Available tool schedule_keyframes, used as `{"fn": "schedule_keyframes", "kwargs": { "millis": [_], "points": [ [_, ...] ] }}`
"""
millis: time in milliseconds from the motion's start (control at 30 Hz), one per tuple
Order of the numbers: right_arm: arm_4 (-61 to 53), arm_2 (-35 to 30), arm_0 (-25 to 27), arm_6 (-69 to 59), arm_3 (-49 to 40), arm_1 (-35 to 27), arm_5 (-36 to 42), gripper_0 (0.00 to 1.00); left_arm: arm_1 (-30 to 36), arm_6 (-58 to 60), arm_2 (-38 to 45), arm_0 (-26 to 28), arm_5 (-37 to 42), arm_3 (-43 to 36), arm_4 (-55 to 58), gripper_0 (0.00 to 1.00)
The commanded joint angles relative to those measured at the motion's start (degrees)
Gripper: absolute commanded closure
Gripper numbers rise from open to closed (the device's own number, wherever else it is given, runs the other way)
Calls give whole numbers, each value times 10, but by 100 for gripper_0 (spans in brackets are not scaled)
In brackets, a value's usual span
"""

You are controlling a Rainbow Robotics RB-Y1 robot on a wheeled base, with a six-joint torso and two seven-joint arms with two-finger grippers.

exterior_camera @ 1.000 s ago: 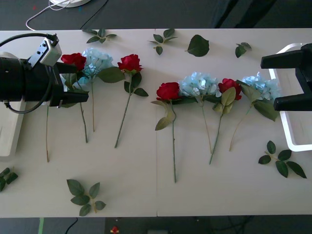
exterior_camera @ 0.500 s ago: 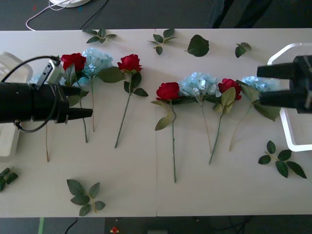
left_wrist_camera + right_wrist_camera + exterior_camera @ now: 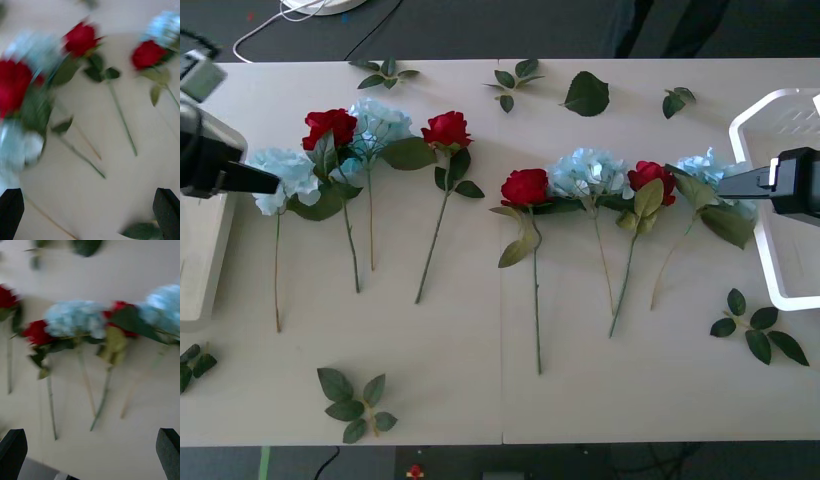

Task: Place the red flowers into the right box and the blue flowers into the left box. If a person shows an open palm, hand one flower to the person first, then continue sorting.

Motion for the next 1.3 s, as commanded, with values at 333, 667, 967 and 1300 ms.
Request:
{"fn": "schedule_keyframes", "kwargs": {
  "millis": [333,667,967,1300],
  "points": [
    [207,167,-81,-116,93,0,-50,0,63,13,-189,-25,-90,62,32,0],
    [316,296,-166,-186,189,40,-91,0,-22,21,-316,-115,-133,168,69,0],
    [334,382,-228,-195,289,67,-152,0,-130,37,-508,-265,-204,276,174,0],
    [334,470,-269,-205,359,81,-225,0,-185,48,-629,-312,-284,294,227,0]
  ]
}}
